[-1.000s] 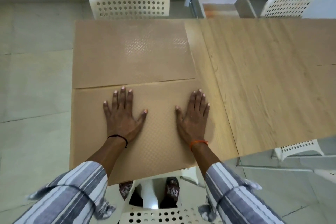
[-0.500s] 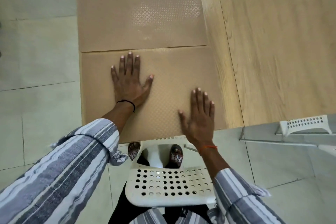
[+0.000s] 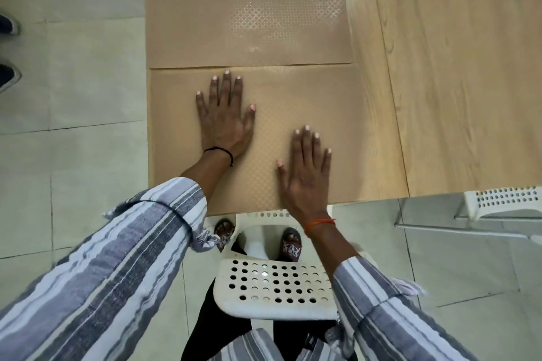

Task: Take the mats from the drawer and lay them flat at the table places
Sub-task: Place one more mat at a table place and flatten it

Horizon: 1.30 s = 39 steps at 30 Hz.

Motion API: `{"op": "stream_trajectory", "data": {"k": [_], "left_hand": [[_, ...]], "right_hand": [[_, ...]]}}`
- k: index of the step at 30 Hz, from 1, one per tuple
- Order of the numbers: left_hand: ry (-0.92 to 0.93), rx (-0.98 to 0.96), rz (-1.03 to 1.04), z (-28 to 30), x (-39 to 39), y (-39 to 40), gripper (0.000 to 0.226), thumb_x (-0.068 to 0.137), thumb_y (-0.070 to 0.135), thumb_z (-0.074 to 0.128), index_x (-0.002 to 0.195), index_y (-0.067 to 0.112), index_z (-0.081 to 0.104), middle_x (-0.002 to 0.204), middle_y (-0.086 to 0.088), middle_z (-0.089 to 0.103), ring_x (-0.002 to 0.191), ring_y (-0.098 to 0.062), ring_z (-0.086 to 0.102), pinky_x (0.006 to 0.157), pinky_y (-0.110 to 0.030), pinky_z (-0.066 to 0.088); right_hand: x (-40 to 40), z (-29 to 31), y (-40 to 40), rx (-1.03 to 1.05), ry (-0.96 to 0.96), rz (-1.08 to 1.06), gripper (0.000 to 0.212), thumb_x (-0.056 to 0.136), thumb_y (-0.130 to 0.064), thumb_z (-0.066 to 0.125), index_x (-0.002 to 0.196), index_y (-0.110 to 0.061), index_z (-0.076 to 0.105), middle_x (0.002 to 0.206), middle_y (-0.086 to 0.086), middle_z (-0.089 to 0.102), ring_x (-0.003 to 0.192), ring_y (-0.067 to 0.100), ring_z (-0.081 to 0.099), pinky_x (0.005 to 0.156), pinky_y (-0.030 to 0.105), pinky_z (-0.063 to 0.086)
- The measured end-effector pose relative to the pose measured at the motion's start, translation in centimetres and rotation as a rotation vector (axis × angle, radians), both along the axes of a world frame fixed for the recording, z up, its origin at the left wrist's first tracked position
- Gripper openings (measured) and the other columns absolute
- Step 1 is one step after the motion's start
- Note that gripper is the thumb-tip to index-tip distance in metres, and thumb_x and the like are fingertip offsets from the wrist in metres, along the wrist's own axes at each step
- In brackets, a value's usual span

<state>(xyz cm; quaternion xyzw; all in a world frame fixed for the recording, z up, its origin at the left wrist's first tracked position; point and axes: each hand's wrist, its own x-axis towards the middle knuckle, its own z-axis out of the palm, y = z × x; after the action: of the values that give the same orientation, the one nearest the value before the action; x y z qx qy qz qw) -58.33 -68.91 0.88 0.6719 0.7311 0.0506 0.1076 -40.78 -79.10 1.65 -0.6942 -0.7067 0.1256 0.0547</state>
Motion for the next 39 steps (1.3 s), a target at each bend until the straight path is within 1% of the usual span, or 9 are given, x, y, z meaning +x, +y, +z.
{"op": "stream_trajectory", "data": {"k": [5, 8, 12, 20, 23, 26, 30, 34, 39], "left_hand": [[-0.186, 0.051, 0.022, 0.8, 0.2, -0.8, 0.059, 0.098, 0.034, 0.025, 0.155, 0.018, 0.018, 0.163, -0.001, 0.014, 0.151, -0.020, 0.009, 0.120, -0.050, 0.005], [-0.230, 0.103, -0.050, 1.3, 2.0, -4.8, 0.058, 0.098, 0.029, 0.026, 0.154, 0.016, 0.022, 0.162, -0.004, 0.018, 0.150, -0.021, 0.012, 0.120, -0.048, 0.007], [-0.089, -0.014, -0.170, 0.7, 3.1, -11.1, 0.058, 0.099, 0.034, 0.024, 0.155, 0.020, 0.017, 0.164, -0.002, 0.009, 0.151, -0.020, 0.004, 0.121, -0.048, 0.008], [0.072, -0.049, -0.070, 0.5, -5.9, -12.6, 0.065, 0.098, 0.051, 0.030, 0.156, 0.028, 0.010, 0.164, 0.001, 0.001, 0.151, -0.021, 0.000, 0.120, -0.047, 0.009], [0.067, -0.041, -0.005, 0.5, -8.9, -12.5, 0.064, 0.099, 0.050, 0.031, 0.156, 0.028, 0.011, 0.164, 0.002, 0.004, 0.151, -0.020, 0.003, 0.121, -0.045, 0.009], [0.062, -0.013, 0.005, 0.6, -9.5, -12.5, 0.063, 0.099, 0.047, 0.036, 0.155, 0.027, 0.016, 0.163, 0.002, 0.011, 0.150, -0.020, 0.009, 0.120, -0.043, 0.012], [0.081, 0.020, 0.016, 1.2, -9.3, -11.8, 0.056, 0.097, 0.047, 0.039, 0.148, 0.024, 0.035, 0.156, -0.001, 0.031, 0.143, -0.024, 0.029, 0.115, -0.042, 0.019], [0.048, 0.089, 0.031, 2.7, -9.1, -9.1, 0.046, 0.096, 0.043, 0.041, 0.129, 0.014, 0.053, 0.135, -0.008, 0.052, 0.121, -0.029, 0.048, 0.105, -0.042, 0.029], [-0.078, 0.073, -0.045, 3.4, -7.1, -4.8, 0.049, 0.099, 0.033, 0.036, 0.142, 0.011, 0.041, 0.153, -0.010, 0.035, 0.143, -0.027, 0.029, 0.116, -0.045, 0.024]], "right_hand": [[-1.6, -0.9, 0.0, 0.009, -0.046, -0.032, 0.064, 0.101, -0.043, 0.028, 0.157, -0.017, 0.013, 0.166, 0.004, 0.005, 0.153, 0.023, 0.002, 0.121, 0.055, 0.005], [-1.6, -0.8, -0.1, 0.034, -0.017, -0.023, 0.062, 0.101, -0.037, 0.029, 0.157, -0.017, 0.012, 0.166, 0.004, 0.004, 0.153, 0.022, 0.001, 0.121, 0.055, 0.004], [-1.6, -0.8, -0.2, 0.033, -0.014, -0.028, 0.063, 0.100, -0.033, 0.031, 0.158, -0.018, 0.010, 0.166, 0.003, 0.004, 0.153, 0.021, -0.001, 0.121, 0.054, 0.002], [-1.9, -0.7, -0.1, 0.065, -0.036, -0.040, 0.064, 0.098, -0.034, 0.034, 0.157, -0.019, 0.014, 0.165, 0.003, 0.009, 0.153, 0.023, 0.006, 0.121, 0.054, 0.005], [-2.1, -0.3, 0.2, 0.069, -0.045, -0.048, 0.062, 0.094, -0.033, 0.038, 0.153, -0.013, 0.029, 0.162, 0.009, 0.022, 0.150, 0.029, 0.018, 0.120, 0.057, 0.009], [-3.0, 0.8, 2.3, 0.089, -0.066, -0.058, 0.053, 0.088, -0.034, 0.046, 0.132, -0.006, 0.048, 0.144, 0.017, 0.043, 0.140, 0.036, 0.032, 0.115, 0.062, 0.017], [-6.0, 0.7, 4.5, 0.080, 0.028, 0.056, 0.059, 0.091, -0.036, 0.045, 0.142, -0.008, 0.041, 0.155, 0.015, 0.032, 0.145, 0.035, 0.025, 0.118, 0.060, 0.014], [-7.6, -1.0, 3.9, 0.093, 0.035, 0.109, 0.062, 0.096, -0.037, 0.038, 0.152, -0.012, 0.029, 0.162, 0.009, 0.023, 0.150, 0.029, 0.018, 0.120, 0.058, 0.009], [-7.5, -1.1, 4.1, 0.109, 0.008, 0.097, 0.063, 0.096, -0.039, 0.039, 0.153, -0.016, 0.029, 0.162, 0.006, 0.023, 0.150, 0.026, 0.017, 0.121, 0.055, 0.008]]}}
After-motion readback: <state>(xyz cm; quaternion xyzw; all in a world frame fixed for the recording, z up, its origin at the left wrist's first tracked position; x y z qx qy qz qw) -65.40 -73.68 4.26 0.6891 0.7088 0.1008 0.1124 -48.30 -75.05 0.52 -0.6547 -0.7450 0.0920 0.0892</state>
